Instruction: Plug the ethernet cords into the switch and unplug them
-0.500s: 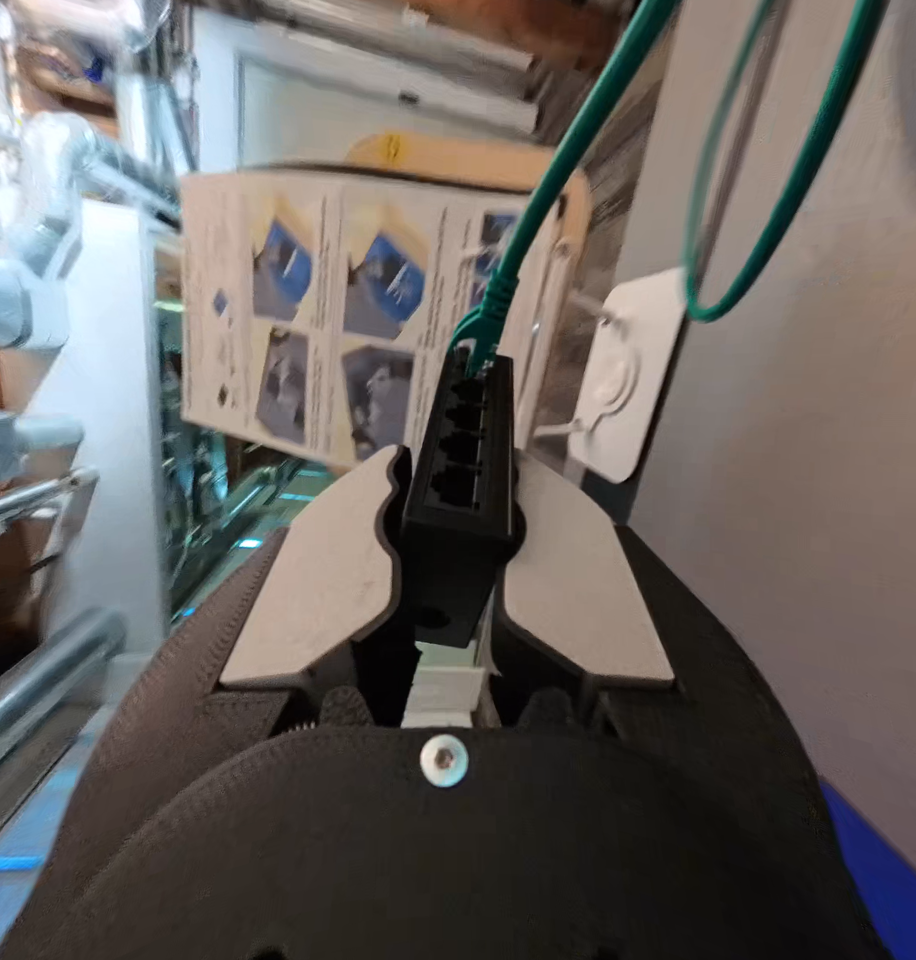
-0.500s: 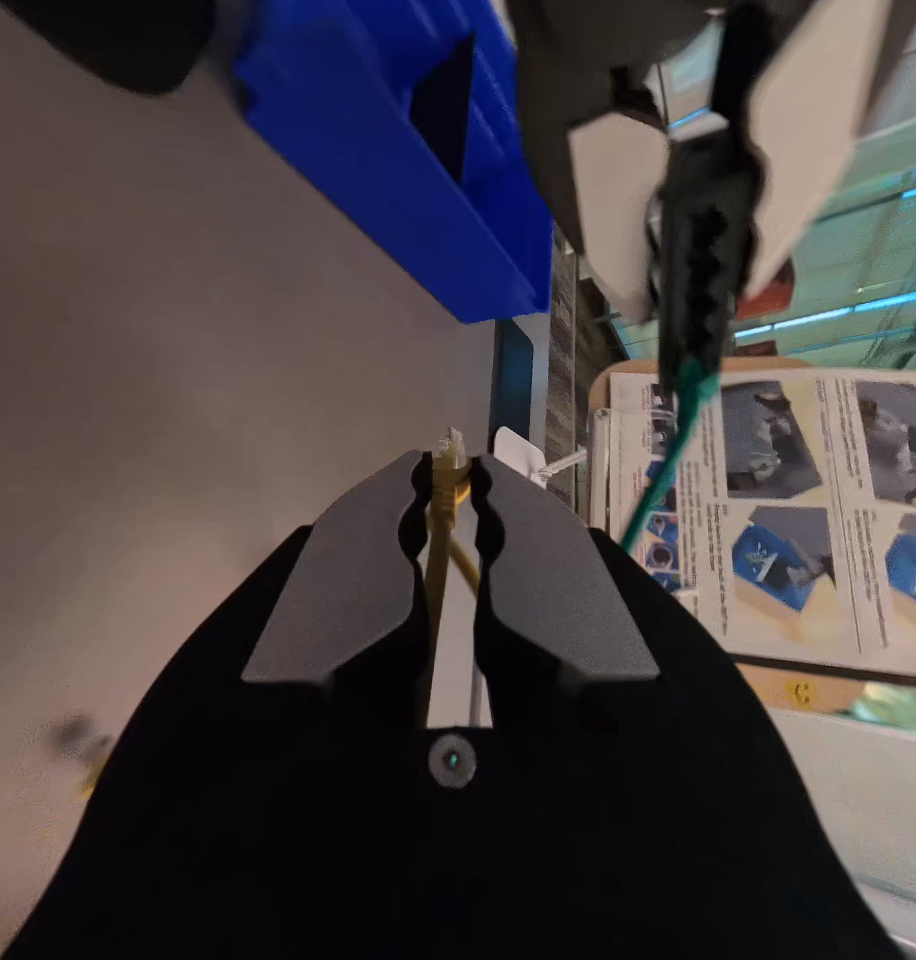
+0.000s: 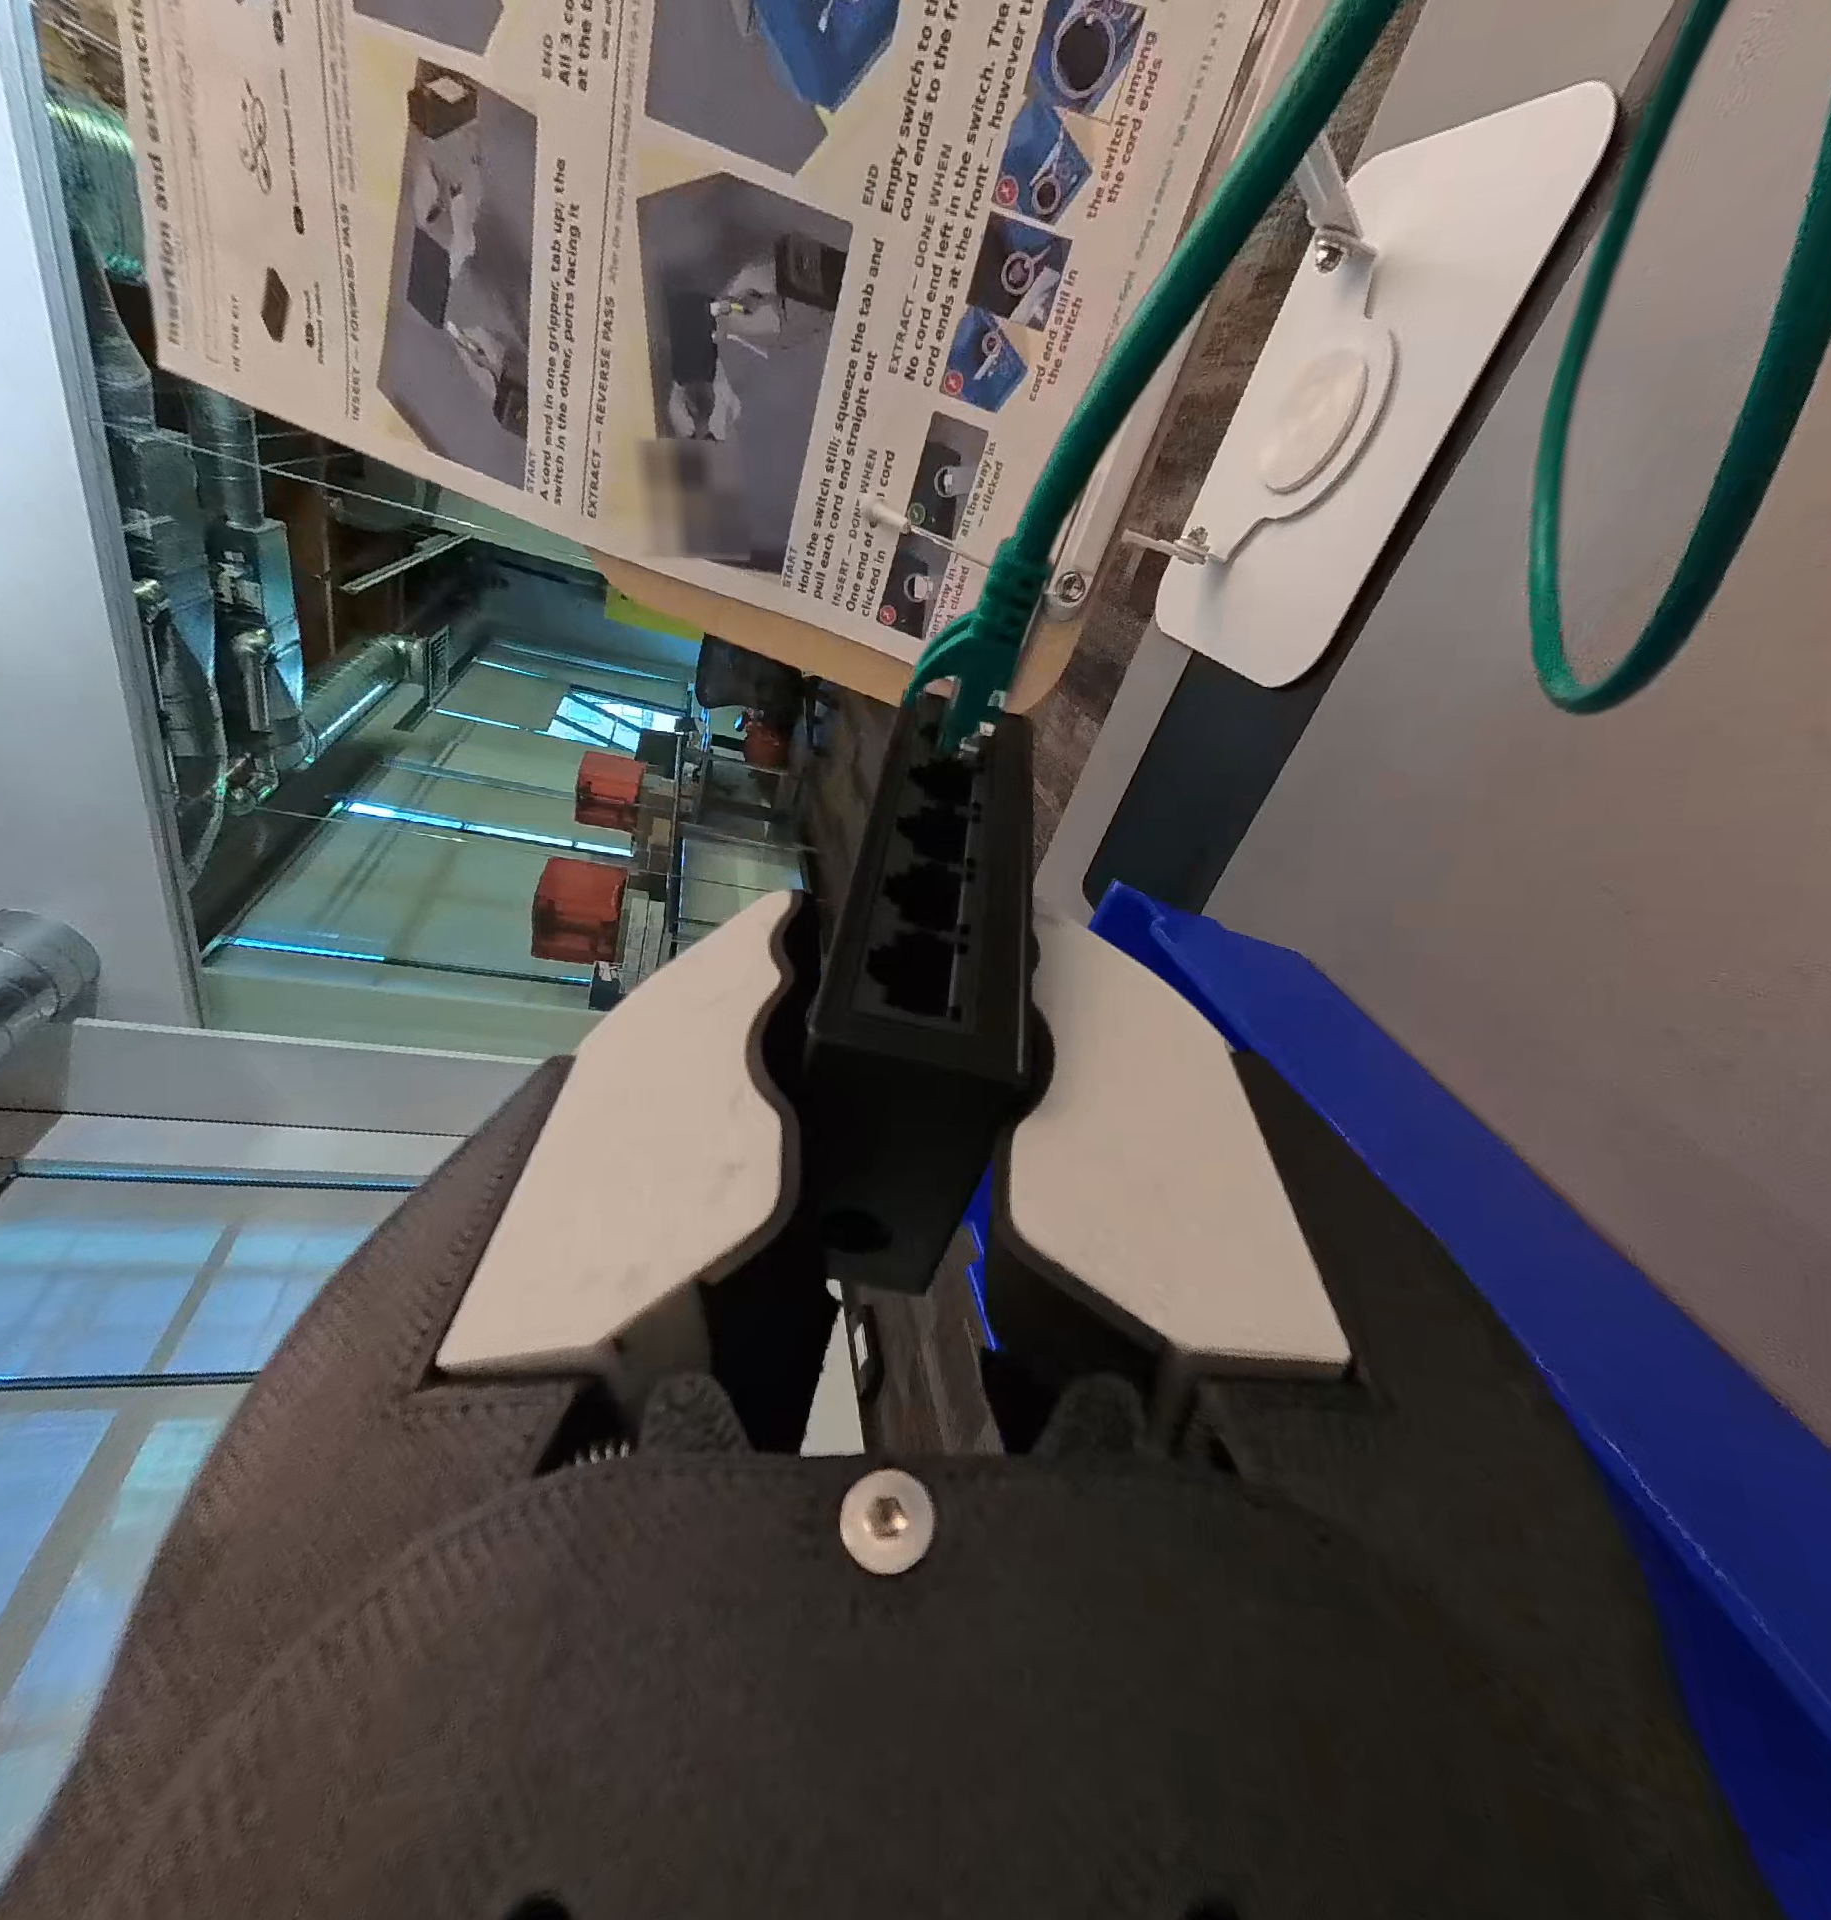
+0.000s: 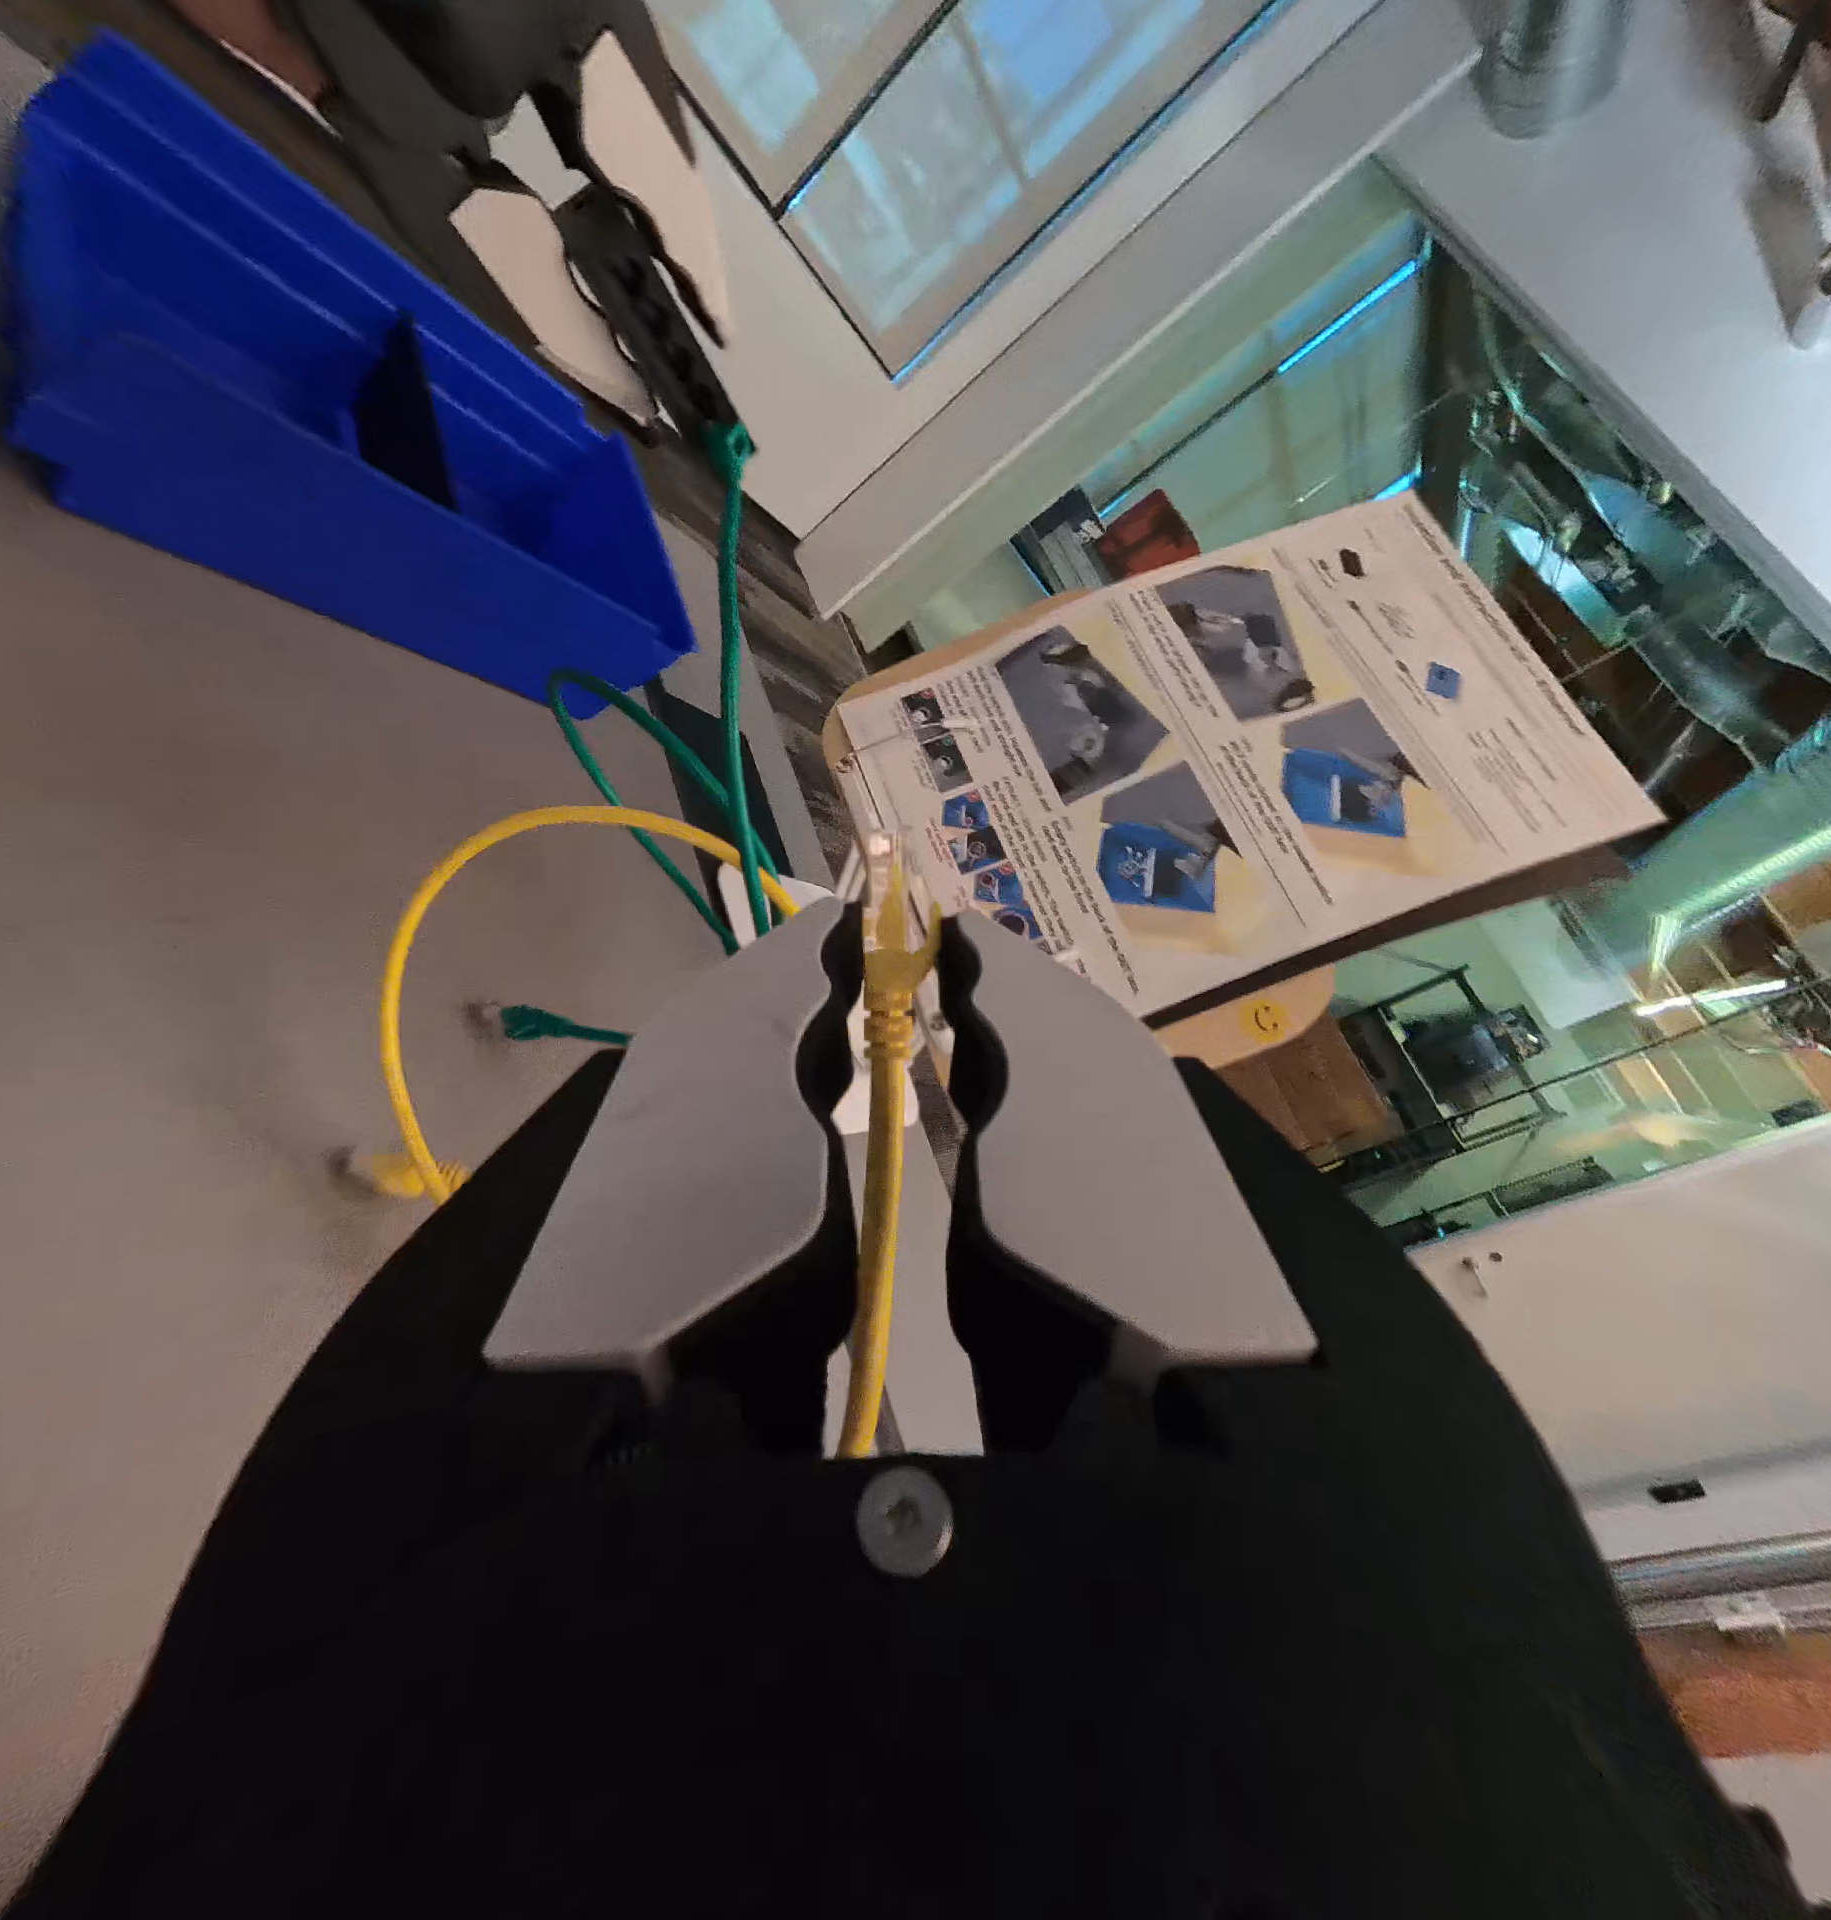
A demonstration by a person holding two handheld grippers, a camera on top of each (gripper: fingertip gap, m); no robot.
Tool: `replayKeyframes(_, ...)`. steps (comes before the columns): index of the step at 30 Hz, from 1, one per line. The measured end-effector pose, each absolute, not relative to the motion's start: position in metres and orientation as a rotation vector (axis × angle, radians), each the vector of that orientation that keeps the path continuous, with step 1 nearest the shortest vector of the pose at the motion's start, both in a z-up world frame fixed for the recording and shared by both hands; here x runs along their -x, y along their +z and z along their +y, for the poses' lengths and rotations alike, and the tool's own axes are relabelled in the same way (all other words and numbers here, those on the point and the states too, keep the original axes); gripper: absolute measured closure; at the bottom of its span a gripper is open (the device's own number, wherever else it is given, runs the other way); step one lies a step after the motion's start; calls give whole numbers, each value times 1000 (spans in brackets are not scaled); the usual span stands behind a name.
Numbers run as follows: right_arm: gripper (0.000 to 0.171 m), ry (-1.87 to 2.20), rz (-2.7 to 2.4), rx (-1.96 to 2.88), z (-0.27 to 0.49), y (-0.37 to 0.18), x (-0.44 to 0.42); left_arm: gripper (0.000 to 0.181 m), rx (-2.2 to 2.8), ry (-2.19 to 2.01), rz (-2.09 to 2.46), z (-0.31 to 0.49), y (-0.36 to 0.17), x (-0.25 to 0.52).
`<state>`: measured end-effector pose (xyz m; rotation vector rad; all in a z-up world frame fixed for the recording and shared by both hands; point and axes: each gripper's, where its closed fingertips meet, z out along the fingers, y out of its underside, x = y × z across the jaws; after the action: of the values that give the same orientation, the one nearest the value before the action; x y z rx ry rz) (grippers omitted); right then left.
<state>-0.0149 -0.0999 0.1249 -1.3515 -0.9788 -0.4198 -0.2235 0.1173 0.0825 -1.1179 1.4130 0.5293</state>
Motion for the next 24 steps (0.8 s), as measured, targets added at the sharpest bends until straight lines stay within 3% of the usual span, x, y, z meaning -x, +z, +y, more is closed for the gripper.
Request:
replayKeyframes(4,156,-344,-982,1452,-97,112,11,148,1071,545,1404,114,87,221)
replayKeyframes(15,156,189,-1454,1786,-68,-40,94,148,1006,545,1384,95,101,209)
replayKeyframes(24,155,-120,-1773,1781,-59,-104,148,148,1047,581,1361,106,102,222)
